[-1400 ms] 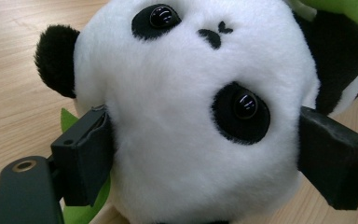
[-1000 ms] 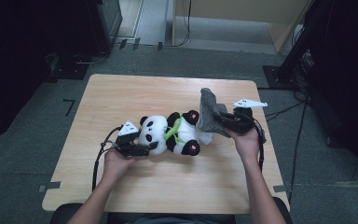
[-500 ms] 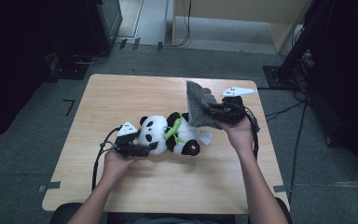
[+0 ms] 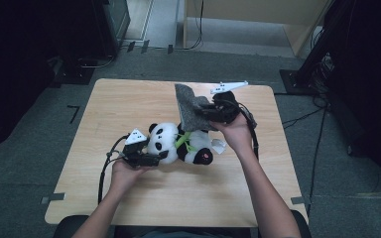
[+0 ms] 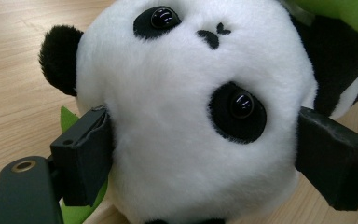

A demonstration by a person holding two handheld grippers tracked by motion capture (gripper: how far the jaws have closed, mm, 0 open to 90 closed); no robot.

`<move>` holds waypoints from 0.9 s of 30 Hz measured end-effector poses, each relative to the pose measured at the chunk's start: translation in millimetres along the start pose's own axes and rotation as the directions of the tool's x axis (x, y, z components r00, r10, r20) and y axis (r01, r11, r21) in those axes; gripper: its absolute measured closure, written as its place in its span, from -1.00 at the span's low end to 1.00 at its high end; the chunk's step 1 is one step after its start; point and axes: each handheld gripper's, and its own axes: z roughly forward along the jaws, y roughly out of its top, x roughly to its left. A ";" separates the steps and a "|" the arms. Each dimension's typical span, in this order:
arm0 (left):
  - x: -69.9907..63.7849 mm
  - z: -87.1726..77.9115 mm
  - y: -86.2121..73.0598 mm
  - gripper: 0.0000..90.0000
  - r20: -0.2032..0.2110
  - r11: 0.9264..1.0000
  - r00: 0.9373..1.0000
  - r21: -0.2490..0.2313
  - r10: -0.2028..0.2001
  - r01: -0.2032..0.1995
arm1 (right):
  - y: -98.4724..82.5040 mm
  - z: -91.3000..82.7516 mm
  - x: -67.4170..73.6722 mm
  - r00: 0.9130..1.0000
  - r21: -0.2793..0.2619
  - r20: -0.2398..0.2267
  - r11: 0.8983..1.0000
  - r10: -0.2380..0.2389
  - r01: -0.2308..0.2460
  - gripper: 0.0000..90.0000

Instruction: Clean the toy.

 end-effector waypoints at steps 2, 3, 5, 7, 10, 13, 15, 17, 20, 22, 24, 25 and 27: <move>-0.4 0.2 0.0 -0.71 -0.001 1.000 1.000 -0.003 -0.004 0.004 | 3.4 7.8 2.2 1.000 0.013 -0.008 1.000 -0.007 0.007 0.72; -0.6 0.2 -0.1 -0.71 -0.002 1.000 1.000 -0.004 -0.004 0.004 | 3.4 7.8 2.2 1.000 0.013 -0.008 1.000 -0.007 0.007 0.72; -1.0 0.2 0.0 -0.71 -0.003 1.000 1.000 -0.005 -0.001 0.001 | 9.0 17.6 6.7 1.000 0.030 -0.022 0.999 -0.015 0.016 0.71; -0.9 0.1 -0.1 -0.71 -0.001 1.000 1.000 -0.004 0.003 -0.003 | 13.1 23.6 10.7 0.999 0.039 -0.034 0.999 -0.021 0.022 0.72; -0.8 0.0 0.0 -0.71 0.000 1.000 1.000 -0.004 0.002 -0.002 | 16.5 31.1 13.8 0.999 0.048 -0.045 0.998 -0.030 0.032 0.72; -1.0 0.0 0.1 -0.71 -0.001 1.000 1.000 -0.007 -0.003 0.003 | 20.0 49.5 19.0 0.997 0.078 -0.064 0.995 -0.051 0.056 0.71; -1.3 0.1 0.1 -0.70 -0.002 1.000 1.000 -0.009 -0.004 0.004 | 20.0 58.7 21.4 0.996 0.094 -0.073 0.994 -0.051 0.058 0.71; -1.3 -0.5 0.2 -0.70 -0.003 1.000 1.000 -0.002 0.000 0.000 | 19.1 67.6 23.2 0.995 0.109 -0.083 0.992 -0.053 0.062 0.70; -1.7 -0.9 0.1 -0.70 -0.006 1.000 1.000 0.000 0.006 -0.006 | 17.6 76.6 24.6 0.995 0.131 -0.092 0.989 -0.050 0.062 0.69; -1.8 -1.1 0.1 -0.69 -0.006 1.000 1.000 0.002 0.008 -0.008 | 15.0 87.7 25.7 0.994 0.158 -0.102 0.985 -0.049 0.065 0.67; -2.2 -1.1 0.0 -0.68 -0.010 1.000 1.000 0.004 0.014 -0.013 | 12.6 96.9 27.7 0.992 0.180 -0.115 0.981 -0.045 0.065 0.66; -2.2 -1.2 0.0 -0.67 -0.010 1.000 1.000 0.007 0.015 -0.015 | 11.9 100.0 28.6 0.992 0.186 -0.118 0.980 -0.044 0.066 0.65; -2.3 -1.2 0.0 -0.67 -0.012 1.000 1.000 0.007 0.015 -0.015 | 11.2 103.1 29.5 0.992 0.192 -0.121 0.979 -0.046 0.069 0.62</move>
